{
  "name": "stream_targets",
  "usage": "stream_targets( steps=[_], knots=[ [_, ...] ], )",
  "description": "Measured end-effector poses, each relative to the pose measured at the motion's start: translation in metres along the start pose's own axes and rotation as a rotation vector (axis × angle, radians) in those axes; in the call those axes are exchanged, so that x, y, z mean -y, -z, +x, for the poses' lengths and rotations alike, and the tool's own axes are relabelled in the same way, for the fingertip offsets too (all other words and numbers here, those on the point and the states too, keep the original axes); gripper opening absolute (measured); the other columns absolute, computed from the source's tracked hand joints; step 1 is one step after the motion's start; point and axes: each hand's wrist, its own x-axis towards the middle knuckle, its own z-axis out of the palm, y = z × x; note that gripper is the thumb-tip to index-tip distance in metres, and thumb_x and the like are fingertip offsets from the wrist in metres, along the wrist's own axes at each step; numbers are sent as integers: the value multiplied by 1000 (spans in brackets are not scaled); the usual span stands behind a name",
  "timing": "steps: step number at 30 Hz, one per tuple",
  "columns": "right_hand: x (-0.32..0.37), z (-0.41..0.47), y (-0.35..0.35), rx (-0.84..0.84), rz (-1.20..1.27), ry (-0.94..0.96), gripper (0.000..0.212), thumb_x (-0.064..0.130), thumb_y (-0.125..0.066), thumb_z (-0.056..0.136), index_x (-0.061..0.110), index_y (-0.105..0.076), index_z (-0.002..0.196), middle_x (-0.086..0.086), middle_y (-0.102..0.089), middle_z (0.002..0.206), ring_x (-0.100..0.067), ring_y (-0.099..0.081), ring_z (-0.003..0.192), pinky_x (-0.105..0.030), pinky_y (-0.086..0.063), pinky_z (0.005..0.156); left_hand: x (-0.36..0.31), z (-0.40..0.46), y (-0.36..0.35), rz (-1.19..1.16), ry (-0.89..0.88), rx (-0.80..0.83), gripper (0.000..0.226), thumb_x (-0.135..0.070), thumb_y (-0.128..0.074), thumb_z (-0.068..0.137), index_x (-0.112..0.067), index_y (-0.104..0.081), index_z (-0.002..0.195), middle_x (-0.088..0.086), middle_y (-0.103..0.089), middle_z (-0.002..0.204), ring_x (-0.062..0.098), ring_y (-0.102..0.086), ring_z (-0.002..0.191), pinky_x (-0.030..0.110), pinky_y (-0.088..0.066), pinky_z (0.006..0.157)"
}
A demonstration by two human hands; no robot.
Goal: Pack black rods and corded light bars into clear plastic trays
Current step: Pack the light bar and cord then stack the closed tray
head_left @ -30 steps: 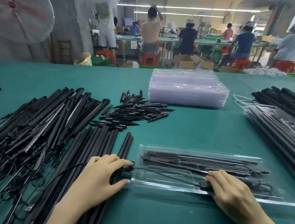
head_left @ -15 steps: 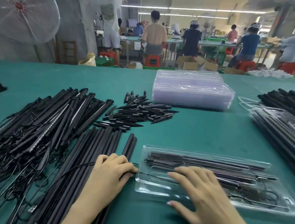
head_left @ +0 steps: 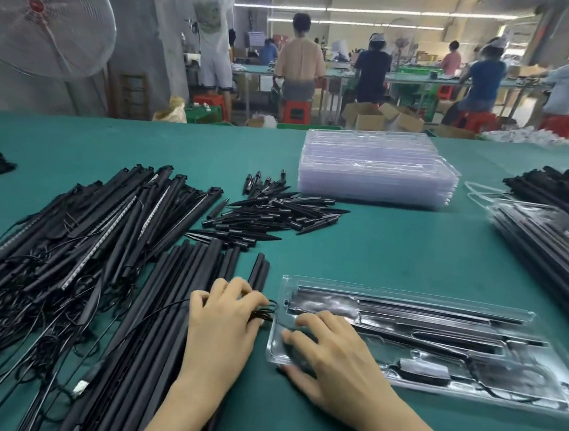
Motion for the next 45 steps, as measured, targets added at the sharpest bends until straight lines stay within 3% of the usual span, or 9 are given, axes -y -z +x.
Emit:
stream_targets(
  steps=[5,8,10,13,17,20,34,40,45],
  knots=[
    [-3,1,-2,14,36,-19,33,48,-49,83,20,-65,82,5,-63,88,-15,-59,80,-23,-46,75,-9,-19,3,-131,258,240,4,-37,-51,91,-33,-51,88,-12,-56,86,10,-53,81,27,-40,68],
    [-2,0,-2,6,90,-37,32,47,-51,83,18,-66,84,4,-65,87,-16,-60,79,-25,-47,75,-19,-7,-1,-187,337,434,31,-50,-41,94,-26,-58,83,-10,-62,88,14,-58,90,29,-43,75],
    [-2,-1,-3,-21,127,-56,30,44,-55,81,17,-66,85,4,-65,86,-16,-60,77,-25,-48,72,-23,6,-2,-263,371,488,47,-55,-42,92,-19,-52,63,-3,-59,67,20,-58,73,30,-44,68],
    [0,0,-2,-89,189,-119,31,40,-73,71,15,-62,85,6,-63,79,-15,-59,70,-21,-42,68,-16,19,-7,-381,418,534,49,-46,-49,92,-5,-62,68,12,-69,66,24,-66,61,30,-53,67],
    [2,0,3,-123,314,-195,47,46,-63,76,17,-49,110,4,-64,87,-14,-63,80,-24,-48,73,-12,16,-5,-922,579,665,31,-25,-54,96,2,-65,83,10,-68,60,19,-64,47,22,-49,48],
    [3,-2,3,-92,341,-191,56,44,-63,77,22,-36,120,2,-65,93,-17,-64,87,-27,-50,78,-17,12,-5,-1021,563,646,25,-15,-53,96,-2,-64,78,8,-65,58,15,-60,43,18,-46,43],
    [5,-4,11,-139,371,-195,63,43,-68,75,24,-36,125,2,-67,95,-17,-62,89,-27,-51,76,-20,12,-18,-1047,591,475,25,-3,-59,88,-4,-60,64,7,-62,59,14,-57,53,23,-46,53],
    [8,0,12,-169,396,-203,46,39,-64,80,16,-53,119,3,-67,90,-16,-63,81,-30,-53,70,-24,12,-25,-1016,660,378,28,-1,-59,87,-9,-52,61,1,-52,50,10,-46,42,17,-36,40],
    [1,-3,12,-102,347,-215,57,51,-58,79,13,-60,121,2,-67,92,-14,-63,83,-21,-48,77,-23,12,-18,-992,538,569,35,-15,-59,92,-13,-62,57,-2,-60,52,7,-50,45,15,-39,45]
  ],
)
